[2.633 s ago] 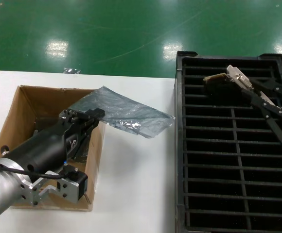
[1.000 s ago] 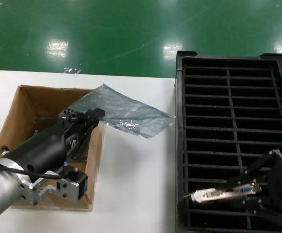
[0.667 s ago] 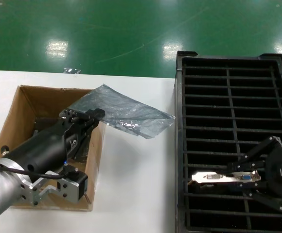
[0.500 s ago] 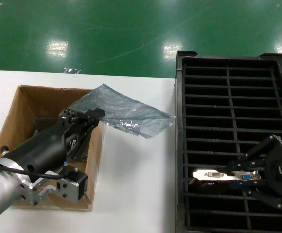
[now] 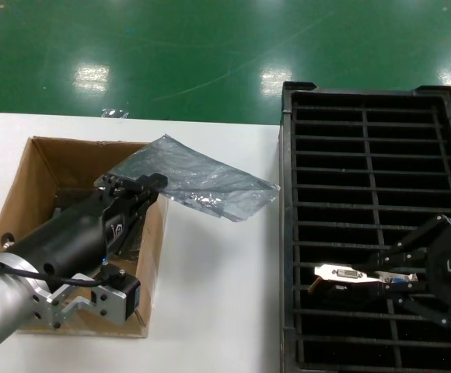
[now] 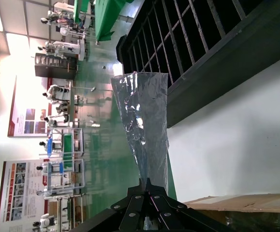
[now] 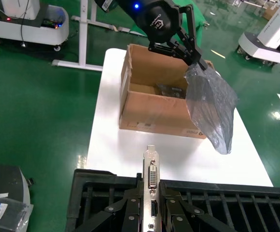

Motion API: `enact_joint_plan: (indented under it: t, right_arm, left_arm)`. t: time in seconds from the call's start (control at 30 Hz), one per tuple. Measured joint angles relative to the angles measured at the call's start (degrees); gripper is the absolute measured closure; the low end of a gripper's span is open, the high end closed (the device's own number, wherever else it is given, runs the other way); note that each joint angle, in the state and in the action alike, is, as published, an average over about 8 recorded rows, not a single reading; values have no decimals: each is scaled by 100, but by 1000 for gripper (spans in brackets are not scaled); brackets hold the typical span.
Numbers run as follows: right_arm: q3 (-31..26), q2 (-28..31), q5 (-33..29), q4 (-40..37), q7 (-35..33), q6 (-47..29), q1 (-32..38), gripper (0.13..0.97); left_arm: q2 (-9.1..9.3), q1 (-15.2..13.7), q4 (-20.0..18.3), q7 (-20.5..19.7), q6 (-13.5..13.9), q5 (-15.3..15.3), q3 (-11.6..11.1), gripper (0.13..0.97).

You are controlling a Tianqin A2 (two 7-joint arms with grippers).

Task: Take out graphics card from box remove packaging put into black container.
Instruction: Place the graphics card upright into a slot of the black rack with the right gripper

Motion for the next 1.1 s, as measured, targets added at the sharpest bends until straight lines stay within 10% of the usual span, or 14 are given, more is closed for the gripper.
enact_joint_plan:
  t: [1.1]
  right_arm:
    - [-161, -270, -371, -649, -293, 63, 8, 906]
  left_arm:
    - [0, 0, 0, 0, 0, 0, 0, 959]
